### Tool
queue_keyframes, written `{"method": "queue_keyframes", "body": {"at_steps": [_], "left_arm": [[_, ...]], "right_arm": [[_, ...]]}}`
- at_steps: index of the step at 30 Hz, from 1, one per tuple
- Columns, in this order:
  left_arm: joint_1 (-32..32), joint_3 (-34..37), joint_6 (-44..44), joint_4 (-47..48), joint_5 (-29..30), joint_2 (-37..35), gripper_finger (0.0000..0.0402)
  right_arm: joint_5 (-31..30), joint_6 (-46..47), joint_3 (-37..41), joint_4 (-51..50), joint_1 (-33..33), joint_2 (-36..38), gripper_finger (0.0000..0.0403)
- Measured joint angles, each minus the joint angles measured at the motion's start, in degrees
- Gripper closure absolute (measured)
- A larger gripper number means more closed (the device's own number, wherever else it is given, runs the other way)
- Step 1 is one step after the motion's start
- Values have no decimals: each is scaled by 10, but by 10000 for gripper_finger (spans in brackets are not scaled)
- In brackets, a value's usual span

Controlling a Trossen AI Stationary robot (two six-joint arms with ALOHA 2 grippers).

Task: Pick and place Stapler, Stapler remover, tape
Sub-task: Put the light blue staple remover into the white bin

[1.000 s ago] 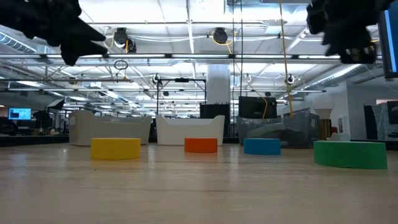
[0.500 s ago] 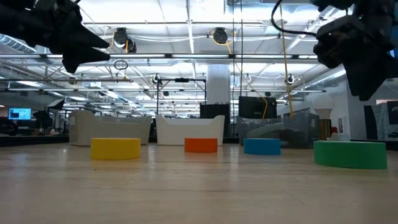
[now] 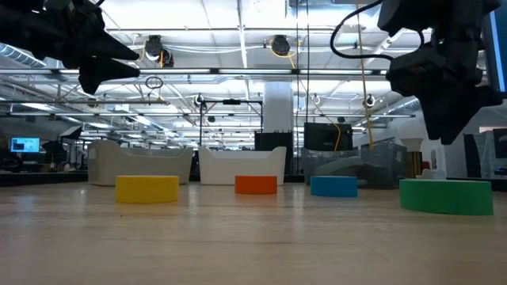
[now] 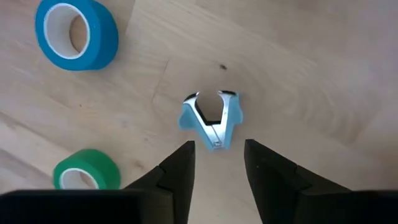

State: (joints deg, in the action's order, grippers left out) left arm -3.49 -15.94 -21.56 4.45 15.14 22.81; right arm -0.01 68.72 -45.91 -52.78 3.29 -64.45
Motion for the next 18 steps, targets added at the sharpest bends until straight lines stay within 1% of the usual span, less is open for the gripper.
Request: {"method": "queue_keyframes", "body": {"at_steps": [4, 9, 14, 18], "left_arm": [[0, 0, -2, 0, 0, 0, 215], [0, 0, -3, 0, 0, 0, 215], [0, 0, -6, 0, 0, 0, 215], [0, 0, -12, 0, 0, 0, 215]], "right_arm": [[0, -18, 7, 7, -9, -9, 253], [16, -4, 52, 51, -17, -11, 242], [15, -4, 90, 120, -21, -10, 243], [15, -4, 105, 131, -30, -9, 248]]}}
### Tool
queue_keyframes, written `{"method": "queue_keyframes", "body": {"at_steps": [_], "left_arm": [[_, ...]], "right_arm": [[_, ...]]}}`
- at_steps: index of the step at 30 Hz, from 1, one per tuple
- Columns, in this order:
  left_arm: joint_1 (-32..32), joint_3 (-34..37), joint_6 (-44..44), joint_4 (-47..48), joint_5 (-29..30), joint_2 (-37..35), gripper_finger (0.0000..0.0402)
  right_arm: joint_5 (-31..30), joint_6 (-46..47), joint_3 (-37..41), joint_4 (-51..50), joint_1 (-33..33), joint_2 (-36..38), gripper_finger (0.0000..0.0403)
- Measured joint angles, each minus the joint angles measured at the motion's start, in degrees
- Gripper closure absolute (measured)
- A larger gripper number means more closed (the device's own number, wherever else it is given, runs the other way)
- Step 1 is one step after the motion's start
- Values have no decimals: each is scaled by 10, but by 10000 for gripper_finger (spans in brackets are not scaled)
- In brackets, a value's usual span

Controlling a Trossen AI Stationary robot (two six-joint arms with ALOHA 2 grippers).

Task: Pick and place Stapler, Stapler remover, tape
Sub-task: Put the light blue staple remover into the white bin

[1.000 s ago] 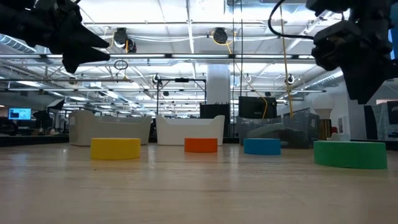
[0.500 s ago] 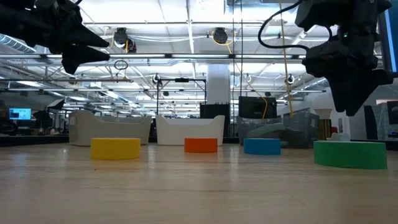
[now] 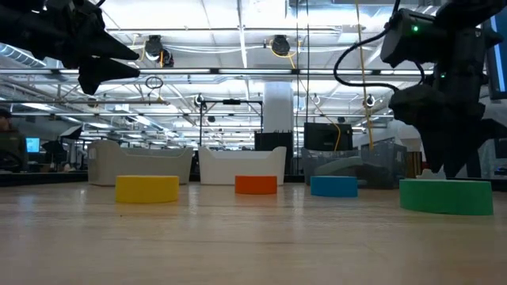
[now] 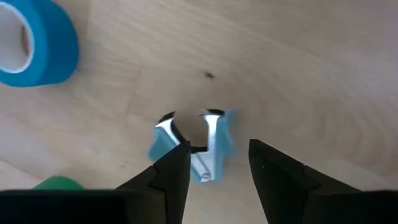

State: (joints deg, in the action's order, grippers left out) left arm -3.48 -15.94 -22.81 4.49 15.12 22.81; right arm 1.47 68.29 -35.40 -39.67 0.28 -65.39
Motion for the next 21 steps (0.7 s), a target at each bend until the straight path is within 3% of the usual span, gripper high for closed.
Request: {"method": "queue_keyframes", "body": {"at_steps": [10, 21], "left_arm": [[0, 0, -5, 0, 0, 0, 215], [0, 0, -5, 0, 0, 0, 215]], "right_arm": [[1, -3, 24, 27, -14, 0, 267], [1, -6, 24, 27, -15, 0, 315]]}}
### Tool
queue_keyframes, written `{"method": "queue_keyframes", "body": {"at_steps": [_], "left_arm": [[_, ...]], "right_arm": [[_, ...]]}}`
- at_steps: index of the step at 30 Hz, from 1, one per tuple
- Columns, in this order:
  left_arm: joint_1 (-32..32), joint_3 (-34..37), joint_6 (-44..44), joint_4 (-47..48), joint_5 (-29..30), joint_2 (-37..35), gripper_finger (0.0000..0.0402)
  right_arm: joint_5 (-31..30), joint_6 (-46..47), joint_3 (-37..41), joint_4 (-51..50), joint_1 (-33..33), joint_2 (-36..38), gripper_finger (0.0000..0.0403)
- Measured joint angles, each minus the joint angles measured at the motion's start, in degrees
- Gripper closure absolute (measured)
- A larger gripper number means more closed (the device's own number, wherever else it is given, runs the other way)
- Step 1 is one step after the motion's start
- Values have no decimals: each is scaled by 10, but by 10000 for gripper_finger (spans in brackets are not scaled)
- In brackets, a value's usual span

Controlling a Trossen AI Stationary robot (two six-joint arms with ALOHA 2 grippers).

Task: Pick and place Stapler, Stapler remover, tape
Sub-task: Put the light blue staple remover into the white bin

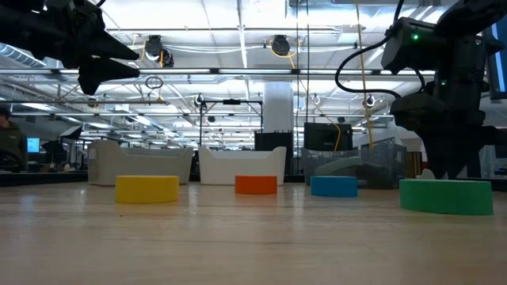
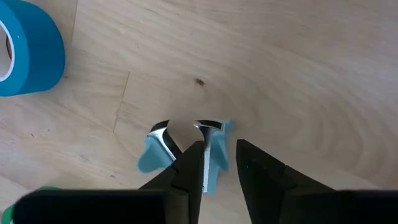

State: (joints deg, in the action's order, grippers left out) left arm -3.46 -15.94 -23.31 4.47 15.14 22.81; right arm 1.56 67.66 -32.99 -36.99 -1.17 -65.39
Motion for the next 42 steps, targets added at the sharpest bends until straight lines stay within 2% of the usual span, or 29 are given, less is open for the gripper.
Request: {"method": "queue_keyframes", "body": {"at_steps": [15, 34, 37, 42], "left_arm": [[0, 0, -4, 0, 0, 0, 215], [0, 0, -1, 2, 0, 1, 215], [0, 0, 23, 2, 0, 1, 215], [0, 0, 35, 1, 0, 1, 215]], "right_arm": [[1, -13, 0, 28, 0, 1, 398], [-2, -3, 0, 26, 0, 61, 402], [0, -16, 0, 54, 0, 81, 402], [1, -67, 0, 155, 0, 125, 402]]}}
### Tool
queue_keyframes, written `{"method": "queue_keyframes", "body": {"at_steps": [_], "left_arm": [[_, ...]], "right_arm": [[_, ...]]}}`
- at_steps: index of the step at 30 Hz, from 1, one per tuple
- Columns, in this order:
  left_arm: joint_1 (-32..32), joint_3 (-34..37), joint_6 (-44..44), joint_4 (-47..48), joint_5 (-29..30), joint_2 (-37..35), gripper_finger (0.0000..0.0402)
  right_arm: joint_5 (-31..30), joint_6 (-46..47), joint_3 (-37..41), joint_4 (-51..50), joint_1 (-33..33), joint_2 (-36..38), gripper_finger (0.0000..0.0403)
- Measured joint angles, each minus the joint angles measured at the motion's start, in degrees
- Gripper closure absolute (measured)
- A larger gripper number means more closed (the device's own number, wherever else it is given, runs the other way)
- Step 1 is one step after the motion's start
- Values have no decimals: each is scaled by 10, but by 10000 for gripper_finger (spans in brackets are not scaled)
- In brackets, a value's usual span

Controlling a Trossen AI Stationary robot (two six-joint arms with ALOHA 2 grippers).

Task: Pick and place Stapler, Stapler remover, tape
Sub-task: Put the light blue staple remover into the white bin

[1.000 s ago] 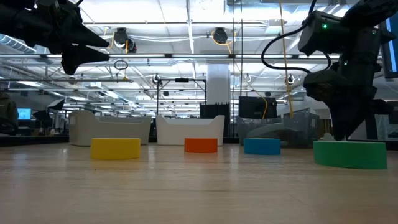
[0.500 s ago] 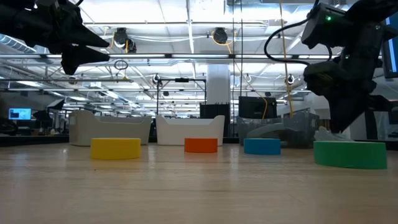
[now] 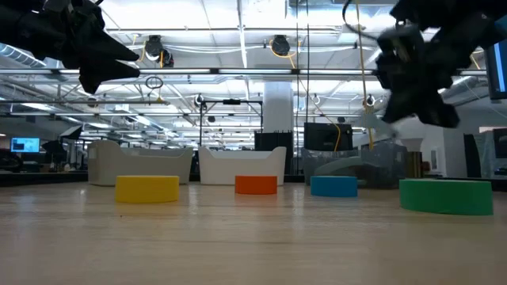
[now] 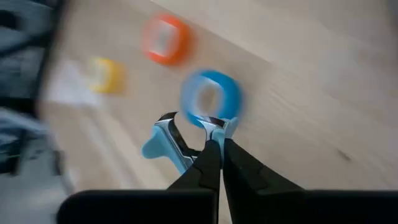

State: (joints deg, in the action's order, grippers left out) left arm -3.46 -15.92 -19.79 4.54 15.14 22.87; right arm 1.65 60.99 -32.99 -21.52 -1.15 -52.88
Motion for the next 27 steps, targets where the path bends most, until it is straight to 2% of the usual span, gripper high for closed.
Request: {"method": "queue_keyframes", "body": {"at_steps": [11, 16, 24, 27], "left_arm": [[0, 0, 0, -1, 0, 0, 215], [0, 0, -3, -1, 0, 0, 215], [0, 0, -5, -1, 0, 0, 215], [0, 0, -5, -1, 0, 0, 215]], "right_arm": [[1, -181, 0, 180, 0, 36, 403], [1, -228, 0, 244, 0, 36, 403], [1, -242, 0, 266, 0, 36, 403], [-21, -204, 0, 262, -2, 35, 403]]}}
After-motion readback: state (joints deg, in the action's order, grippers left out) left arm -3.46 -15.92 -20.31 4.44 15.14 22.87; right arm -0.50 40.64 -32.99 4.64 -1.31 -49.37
